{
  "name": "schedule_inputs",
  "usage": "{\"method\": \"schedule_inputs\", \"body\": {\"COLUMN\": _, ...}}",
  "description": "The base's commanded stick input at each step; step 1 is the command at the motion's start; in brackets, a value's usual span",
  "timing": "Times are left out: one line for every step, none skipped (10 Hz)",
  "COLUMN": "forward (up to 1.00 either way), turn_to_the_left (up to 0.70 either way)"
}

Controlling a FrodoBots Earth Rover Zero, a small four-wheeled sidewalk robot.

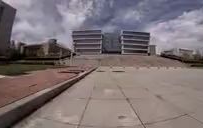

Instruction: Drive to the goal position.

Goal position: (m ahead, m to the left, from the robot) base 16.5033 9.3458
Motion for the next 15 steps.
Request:
{"method": "schedule_inputs", "body": {"forward": 1.0, "turn_to_the_left": 0.0}}
{"method": "schedule_inputs", "body": {"forward": 1.0, "turn_to_the_left": 0.0}}
{"method": "schedule_inputs", "body": {"forward": 1.0, "turn_to_the_left": 0.0}}
{"method": "schedule_inputs", "body": {"forward": 1.0, "turn_to_the_left": 0.0}}
{"method": "schedule_inputs", "body": {"forward": 1.0, "turn_to_the_left": 0.0}}
{"method": "schedule_inputs", "body": {"forward": 1.0, "turn_to_the_left": 0.0}}
{"method": "schedule_inputs", "body": {"forward": 1.0, "turn_to_the_left": -0.15}}
{"method": "schedule_inputs", "body": {"forward": 1.0, "turn_to_the_left": -0.4}}
{"method": "schedule_inputs", "body": {"forward": 1.0, "turn_to_the_left": -0.32}}
{"method": "schedule_inputs", "body": {"forward": 1.0, "turn_to_the_left": 0.0}}
{"method": "schedule_inputs", "body": {"forward": 1.0, "turn_to_the_left": 0.0}}
{"method": "schedule_inputs", "body": {"forward": 1.0, "turn_to_the_left": 0.0}}
{"method": "schedule_inputs", "body": {"forward": 1.0, "turn_to_the_left": 0.0}}
{"method": "schedule_inputs", "body": {"forward": 1.0, "turn_to_the_left": -0.03}}
{"method": "schedule_inputs", "body": {"forward": 1.0, "turn_to_the_left": -0.34}}
